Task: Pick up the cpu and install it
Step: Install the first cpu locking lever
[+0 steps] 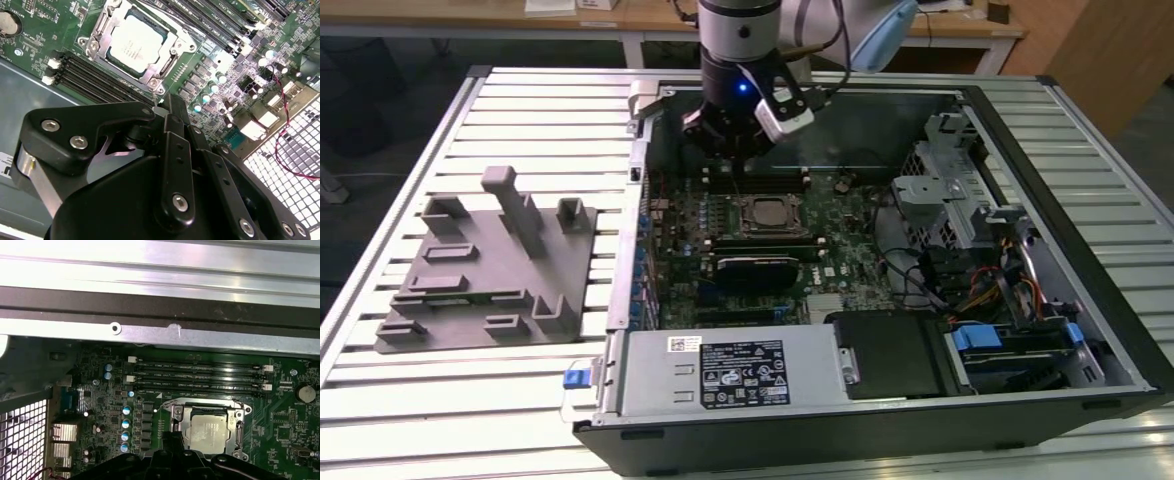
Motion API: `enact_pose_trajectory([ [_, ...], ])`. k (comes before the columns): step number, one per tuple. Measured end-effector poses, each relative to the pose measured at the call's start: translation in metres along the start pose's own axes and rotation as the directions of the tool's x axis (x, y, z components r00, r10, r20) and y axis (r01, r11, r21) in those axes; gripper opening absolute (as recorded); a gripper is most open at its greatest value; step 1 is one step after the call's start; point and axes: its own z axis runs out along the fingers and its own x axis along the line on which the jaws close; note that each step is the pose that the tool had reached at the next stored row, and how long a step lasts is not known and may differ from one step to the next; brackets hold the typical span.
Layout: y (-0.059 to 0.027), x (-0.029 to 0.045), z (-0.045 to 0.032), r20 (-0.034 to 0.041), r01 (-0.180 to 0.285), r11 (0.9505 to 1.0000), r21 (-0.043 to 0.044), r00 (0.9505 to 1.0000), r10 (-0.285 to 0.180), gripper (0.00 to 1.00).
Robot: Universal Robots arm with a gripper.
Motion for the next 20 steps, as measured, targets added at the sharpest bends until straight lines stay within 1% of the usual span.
enact_pose_trajectory([
  [3,0.0010,0.0022,0.0003,-0.0001,0.001,1.0000,0.0000,1.0000,-0.001,0.11],
  [8,0.0019,0.0125,0.0010,-0.0001,0.004,1.0000,0.0000,1.0000,-0.004,0.11],
  [13,0.0046,0.0185,0.0012,-0.0001,0.006,1.0000,0.0000,1.0000,-0.006,0.11],
  [16,0.0094,0.0211,0.0016,0.0005,0.006,1.0000,0.0000,1.0000,-0.006,0.11],
  [20,0.0185,0.0235,0.0022,0.0005,0.006,1.0000,0.0000,1.0000,-0.006,0.11],
])
